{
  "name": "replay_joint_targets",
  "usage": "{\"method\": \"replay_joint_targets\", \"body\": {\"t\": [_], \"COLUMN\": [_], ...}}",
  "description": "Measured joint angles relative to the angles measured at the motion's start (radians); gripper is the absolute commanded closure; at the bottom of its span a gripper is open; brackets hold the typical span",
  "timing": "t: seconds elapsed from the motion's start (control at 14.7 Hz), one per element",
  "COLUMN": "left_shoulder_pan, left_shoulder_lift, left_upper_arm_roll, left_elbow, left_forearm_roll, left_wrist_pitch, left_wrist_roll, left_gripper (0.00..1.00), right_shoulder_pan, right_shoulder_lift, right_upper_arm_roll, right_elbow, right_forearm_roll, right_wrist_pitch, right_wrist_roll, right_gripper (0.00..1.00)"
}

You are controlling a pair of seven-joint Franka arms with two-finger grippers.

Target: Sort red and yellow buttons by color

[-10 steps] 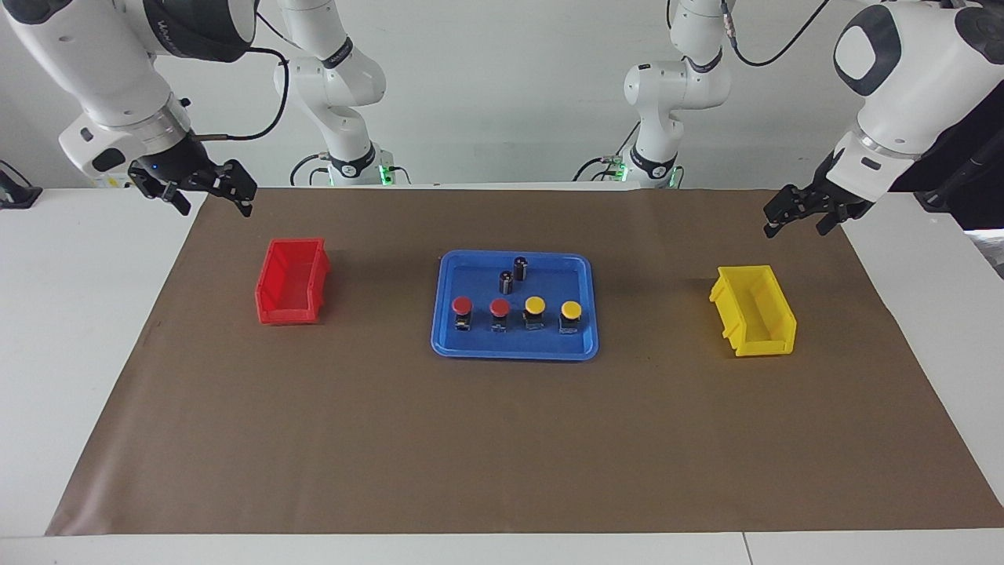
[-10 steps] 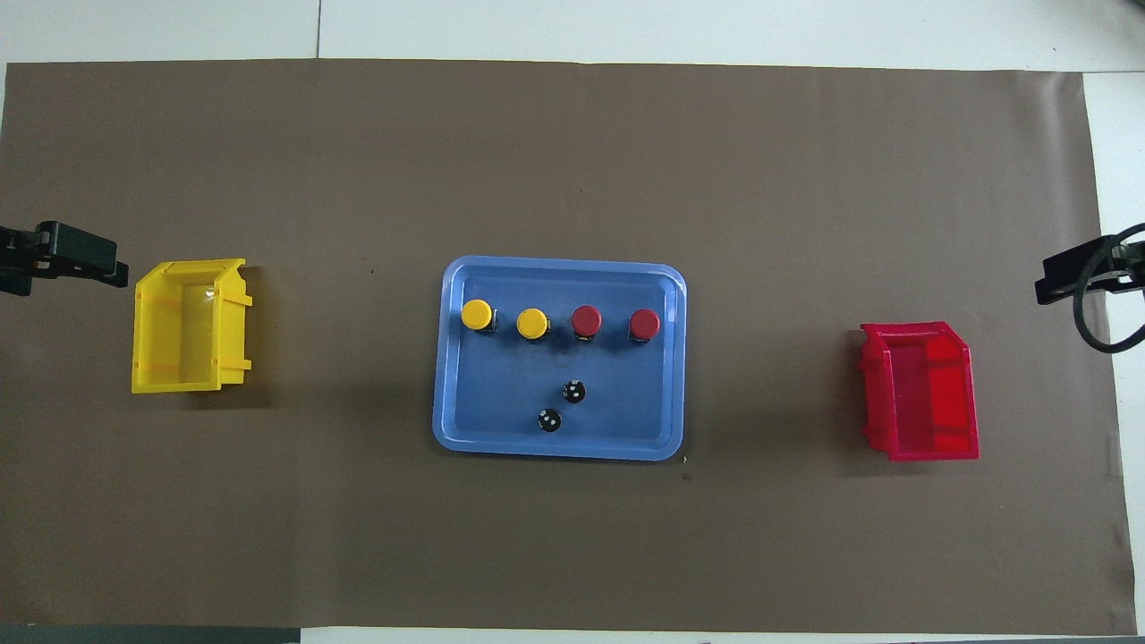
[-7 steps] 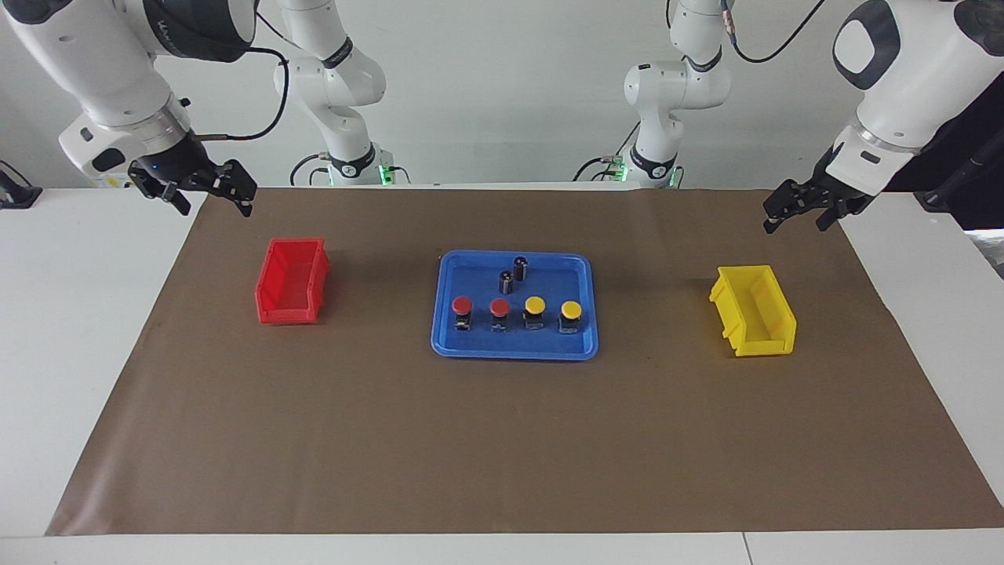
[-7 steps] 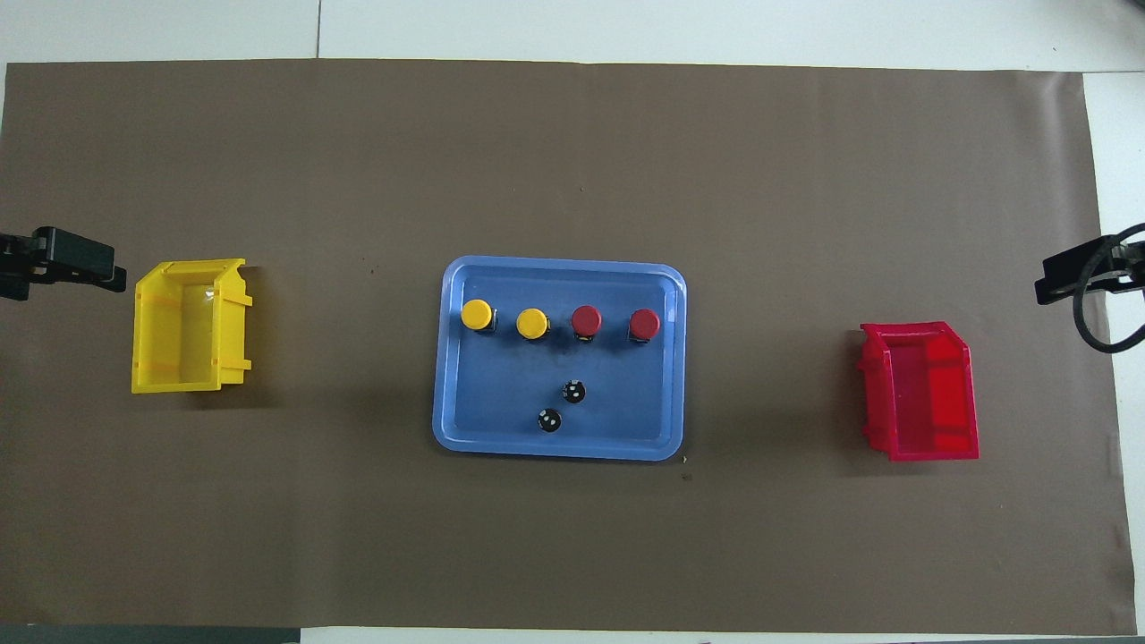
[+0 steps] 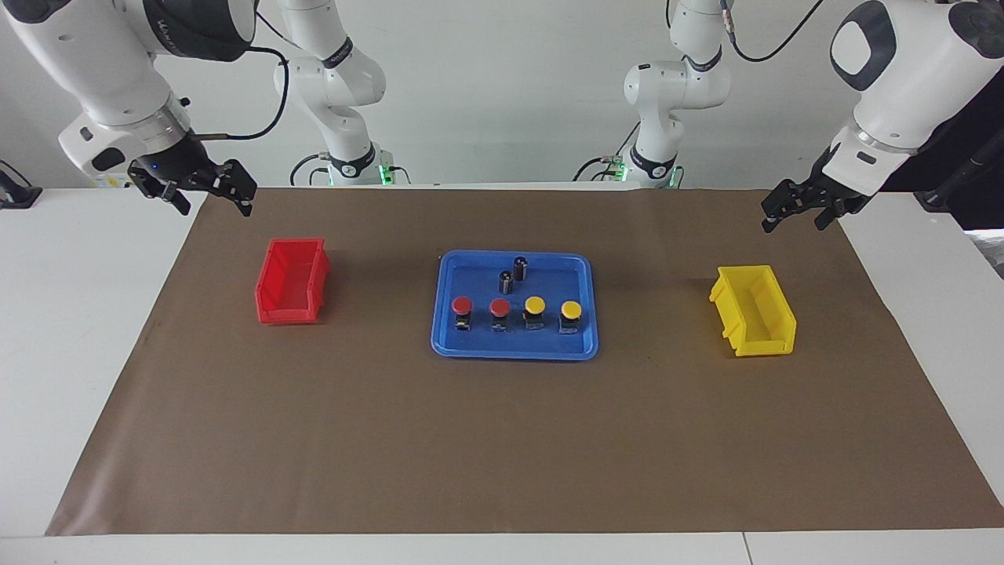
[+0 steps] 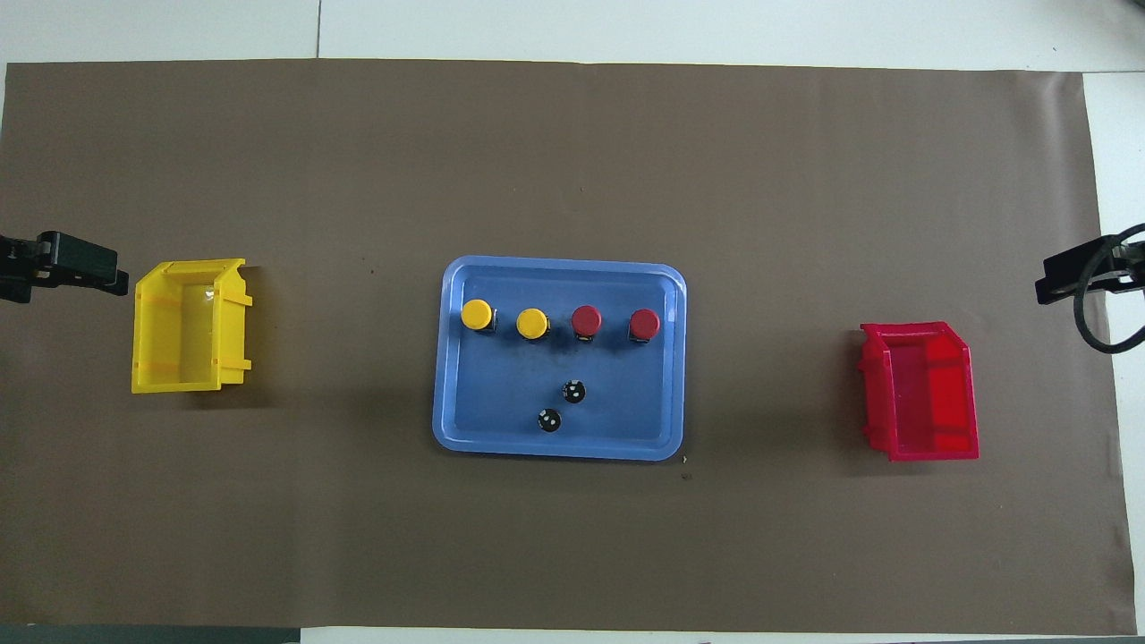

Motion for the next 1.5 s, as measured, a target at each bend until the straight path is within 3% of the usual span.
{"method": "replay_joint_targets", "body": {"t": [0.48,0.75,0.89,1.23,1.5], "left_shoulder_pan": [-0.003,-0.003,-0.003,0.001,0.006], "left_shoulder_lift": [0.000,0.000,0.000,0.000,0.000], "left_upper_arm_roll": [-0.005,-0.005,-0.005,-0.004,-0.003], "left_elbow": [0.000,0.000,0.000,0.000,0.000], "left_forearm_roll": [0.001,0.002,0.003,0.004,0.004], "left_wrist_pitch": [0.009,0.020,0.026,0.029,0.034], "left_wrist_roll": [0.000,0.000,0.000,0.000,0.000], "left_gripper": [0.00,0.00,0.00,0.00,0.00], "right_shoulder_pan": [0.042,0.145,0.198,0.392,0.487], "right_shoulder_lift": [0.020,0.161,0.217,0.328,0.349], "right_upper_arm_roll": [0.004,0.010,0.011,0.019,0.020], "right_elbow": [0.046,0.235,0.283,0.265,0.070], "right_forearm_roll": [0.027,0.027,0.030,0.059,0.087], "right_wrist_pitch": [-0.011,-0.069,-0.050,0.170,0.409], "right_wrist_roll": [0.012,0.126,0.202,0.470,0.548], "right_gripper": [0.00,0.00,0.00,0.00,0.00]}}
